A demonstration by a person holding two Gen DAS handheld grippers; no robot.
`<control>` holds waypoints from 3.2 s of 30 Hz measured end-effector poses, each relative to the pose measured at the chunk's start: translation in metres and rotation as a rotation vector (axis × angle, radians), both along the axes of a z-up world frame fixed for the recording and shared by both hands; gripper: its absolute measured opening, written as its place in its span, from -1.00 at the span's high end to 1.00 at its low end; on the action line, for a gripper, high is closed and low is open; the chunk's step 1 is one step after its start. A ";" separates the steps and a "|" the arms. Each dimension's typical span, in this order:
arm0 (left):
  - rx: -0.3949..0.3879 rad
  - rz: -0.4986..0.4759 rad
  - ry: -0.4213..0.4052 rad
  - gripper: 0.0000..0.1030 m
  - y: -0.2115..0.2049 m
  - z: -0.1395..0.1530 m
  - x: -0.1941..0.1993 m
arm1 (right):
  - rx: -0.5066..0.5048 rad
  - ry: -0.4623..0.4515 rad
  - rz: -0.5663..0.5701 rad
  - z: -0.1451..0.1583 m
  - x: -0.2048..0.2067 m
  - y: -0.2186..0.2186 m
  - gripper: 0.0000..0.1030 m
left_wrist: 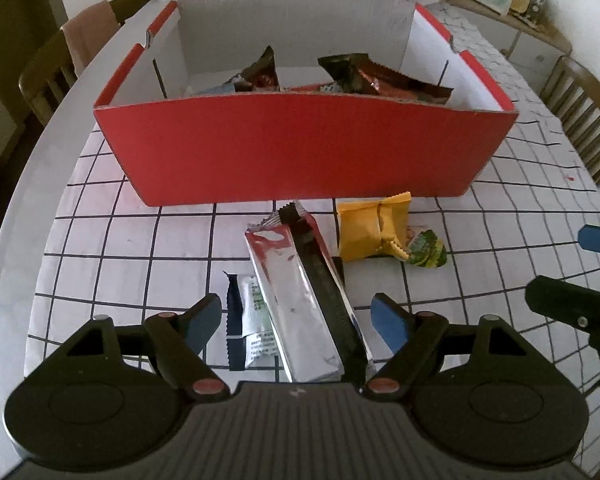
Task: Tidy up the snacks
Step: 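Move both grippers back toward the silver bar and yellow packet, then grasp the silver bar with the left gripper while the right grasps the yellow packet, then carry the silver bar and yellow packet with both grippers over the red box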
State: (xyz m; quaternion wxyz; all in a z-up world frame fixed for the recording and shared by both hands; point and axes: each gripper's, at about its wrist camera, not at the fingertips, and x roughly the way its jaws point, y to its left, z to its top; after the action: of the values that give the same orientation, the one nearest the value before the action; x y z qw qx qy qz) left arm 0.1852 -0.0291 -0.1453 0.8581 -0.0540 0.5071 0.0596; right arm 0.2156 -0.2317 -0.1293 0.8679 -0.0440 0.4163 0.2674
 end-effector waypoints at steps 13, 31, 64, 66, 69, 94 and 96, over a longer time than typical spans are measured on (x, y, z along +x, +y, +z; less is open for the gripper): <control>-0.048 0.026 0.042 0.05 0.007 -0.007 0.006 | 0.001 0.018 0.052 -0.010 0.008 0.012 -0.98; -0.175 0.139 0.002 0.20 0.061 0.013 -0.026 | -0.064 -0.032 0.173 -0.033 0.030 0.102 -0.69; -0.179 0.052 -0.089 0.20 0.087 0.041 -0.071 | -0.077 -0.069 0.037 -0.014 -0.014 0.107 0.62; -0.177 0.043 -0.099 0.20 0.088 0.044 -0.074 | -0.069 -0.080 0.033 -0.006 -0.021 0.105 0.62; -0.172 0.031 -0.118 0.20 0.089 0.052 -0.078 | -0.049 -0.094 0.022 0.008 -0.031 0.103 0.62; -0.092 -0.050 -0.300 0.20 0.098 0.129 -0.044 | 0.008 -0.246 -0.044 0.099 -0.015 0.107 0.62; -0.084 -0.052 -0.300 0.20 0.096 0.132 -0.034 | 0.006 -0.250 -0.046 0.101 -0.005 0.106 0.62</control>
State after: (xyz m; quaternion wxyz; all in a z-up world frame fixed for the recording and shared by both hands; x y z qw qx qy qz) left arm 0.1511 0.0669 -0.0131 0.9225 -0.0849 0.3765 0.0074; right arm 0.2103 -0.1255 -0.0282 0.9190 -0.0648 0.3052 0.2410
